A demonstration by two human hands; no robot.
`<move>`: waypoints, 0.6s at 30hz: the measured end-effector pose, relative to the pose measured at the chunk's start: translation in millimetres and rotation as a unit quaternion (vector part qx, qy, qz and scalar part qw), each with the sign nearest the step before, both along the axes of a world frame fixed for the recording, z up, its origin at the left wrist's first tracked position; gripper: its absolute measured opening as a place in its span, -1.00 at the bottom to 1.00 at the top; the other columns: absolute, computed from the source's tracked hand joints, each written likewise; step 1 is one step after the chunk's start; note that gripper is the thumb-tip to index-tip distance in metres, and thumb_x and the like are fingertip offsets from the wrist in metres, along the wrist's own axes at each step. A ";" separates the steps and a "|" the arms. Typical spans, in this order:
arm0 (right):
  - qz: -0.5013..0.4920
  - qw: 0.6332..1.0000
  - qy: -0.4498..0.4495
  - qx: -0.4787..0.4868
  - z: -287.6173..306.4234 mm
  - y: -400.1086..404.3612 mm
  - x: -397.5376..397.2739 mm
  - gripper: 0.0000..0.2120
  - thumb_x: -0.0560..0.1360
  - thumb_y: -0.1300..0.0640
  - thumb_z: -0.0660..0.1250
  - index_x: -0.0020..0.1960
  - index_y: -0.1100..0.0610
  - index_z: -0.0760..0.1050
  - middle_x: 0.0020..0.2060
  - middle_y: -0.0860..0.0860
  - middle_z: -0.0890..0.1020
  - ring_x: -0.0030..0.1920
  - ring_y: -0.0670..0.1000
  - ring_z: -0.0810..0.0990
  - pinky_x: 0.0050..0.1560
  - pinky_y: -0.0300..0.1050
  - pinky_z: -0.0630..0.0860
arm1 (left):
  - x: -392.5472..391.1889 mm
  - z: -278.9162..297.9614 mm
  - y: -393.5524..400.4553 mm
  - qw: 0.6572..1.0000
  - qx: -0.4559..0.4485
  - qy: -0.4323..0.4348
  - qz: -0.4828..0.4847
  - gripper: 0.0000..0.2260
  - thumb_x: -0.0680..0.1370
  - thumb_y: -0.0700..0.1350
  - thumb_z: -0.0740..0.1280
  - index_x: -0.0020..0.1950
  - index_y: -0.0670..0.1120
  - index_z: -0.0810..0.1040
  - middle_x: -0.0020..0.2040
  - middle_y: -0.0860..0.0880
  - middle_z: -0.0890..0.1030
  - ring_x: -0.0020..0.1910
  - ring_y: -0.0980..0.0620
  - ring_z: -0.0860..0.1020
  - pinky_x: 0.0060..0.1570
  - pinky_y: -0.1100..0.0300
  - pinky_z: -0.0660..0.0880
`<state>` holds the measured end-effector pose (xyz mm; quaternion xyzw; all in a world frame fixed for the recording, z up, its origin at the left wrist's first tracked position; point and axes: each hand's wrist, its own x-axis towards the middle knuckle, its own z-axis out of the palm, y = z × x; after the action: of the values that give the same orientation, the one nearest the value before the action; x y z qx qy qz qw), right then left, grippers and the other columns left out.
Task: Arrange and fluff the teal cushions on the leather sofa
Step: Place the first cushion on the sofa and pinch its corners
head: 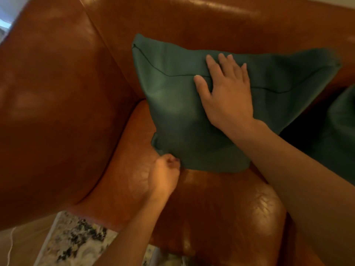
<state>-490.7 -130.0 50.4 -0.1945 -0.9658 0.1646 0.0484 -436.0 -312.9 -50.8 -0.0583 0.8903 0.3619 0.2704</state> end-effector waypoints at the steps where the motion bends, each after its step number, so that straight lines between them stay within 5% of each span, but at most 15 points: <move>1: 0.001 1.000 0.007 -0.011 4.5 0.4 0.7 -0.42 0.63 -0.21 -0.03 0.56 0.04 0.13 0.55 0.10 0.16 0.57 0.08 0.03 0.55 0.06 -0.12 | 0.2 9.4 4.9 0.997 0.008 0.050 -0.050 -0.78 0.53 -0.15 0.27 -0.34 -0.06 0.45 -0.33 -0.11 0.57 -0.35 -0.08 0.51 -0.35 0.10 0.33; 6: -0.022 0.983 0.159 -0.086 36.1 6.2 26.0 -0.52 0.64 -0.06 0.09 0.50 0.09 0.28 0.49 0.05 0.32 0.54 0.04 0.15 0.55 -0.03 0.02 | -9.5 78.6 41.8 0.900 0.032 0.385 -0.201 -0.82 0.47 -0.07 0.28 -0.31 -0.09 0.48 -0.35 -0.05 0.49 -0.27 -0.07 0.46 -0.26 0.04 0.34; 9: -0.046 0.955 0.271 -0.114 46.2 16.2 55.9 -0.61 0.62 0.11 0.17 0.42 0.17 0.39 0.40 0.07 0.42 0.50 0.06 0.25 0.52 0.06 0.14 | -21.9 109.1 74.4 0.837 0.048 0.488 -0.244 -0.86 0.48 -0.08 0.33 -0.22 -0.13 0.51 -0.24 -0.12 0.50 -0.18 -0.13 0.43 -0.21 0.00 0.31; 12: -0.133 0.898 0.398 -0.134 36.7 32.6 98.0 -0.67 0.59 0.26 0.17 0.34 0.26 0.45 0.30 0.15 0.48 0.41 0.09 0.39 0.41 0.13 0.31 | -37.3 126.8 124.2 0.819 0.054 0.471 -0.324 -0.70 0.48 0.05 0.31 0.07 -0.13 0.57 0.04 -0.13 0.55 0.03 -0.14 0.48 -0.04 -0.02 0.39; 14: -0.266 0.828 0.441 -0.224 15.4 45.0 111.9 -0.67 0.61 0.23 0.12 0.34 0.23 0.44 0.28 0.10 0.50 0.34 -0.01 0.44 0.39 -0.04 0.35 | -43.5 132.6 155.1 0.821 0.038 0.421 -0.385 -0.48 0.51 0.19 0.25 0.34 -0.11 0.46 0.32 -0.12 0.47 0.29 -0.11 0.42 0.23 0.00 0.36; 17: -0.402 0.679 0.398 -0.467 -21.1 55.1 105.1 -0.57 0.61 -0.03 0.06 0.41 0.11 0.40 0.33 -0.04 0.48 0.35 -0.13 0.43 0.41 -0.18 0.33 | -43.9 129.4 188.7 0.811 -0.002 0.366 -0.455 -0.23 0.51 0.36 0.13 0.55 -0.11 0.13 0.55 -0.10 0.18 0.53 -0.05 0.15 0.49 0.01 0.07; 18: -0.411 0.667 0.359 -0.507 -37.1 57.1 100.7 -0.54 0.62 -0.09 0.04 0.41 0.10 0.40 0.34 -0.03 0.49 0.35 -0.11 0.43 0.43 -0.12 0.31 | -42.6 125.3 194.3 0.808 -0.014 0.367 -0.460 -0.20 0.51 0.36 0.13 0.56 -0.12 0.07 0.56 -0.10 0.15 0.54 -0.04 0.12 0.51 0.01 0.02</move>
<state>-390.0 -73.0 13.2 -0.4925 -0.4634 0.6492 0.3481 -478.6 -118.6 74.6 0.4917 0.8508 0.1765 0.0571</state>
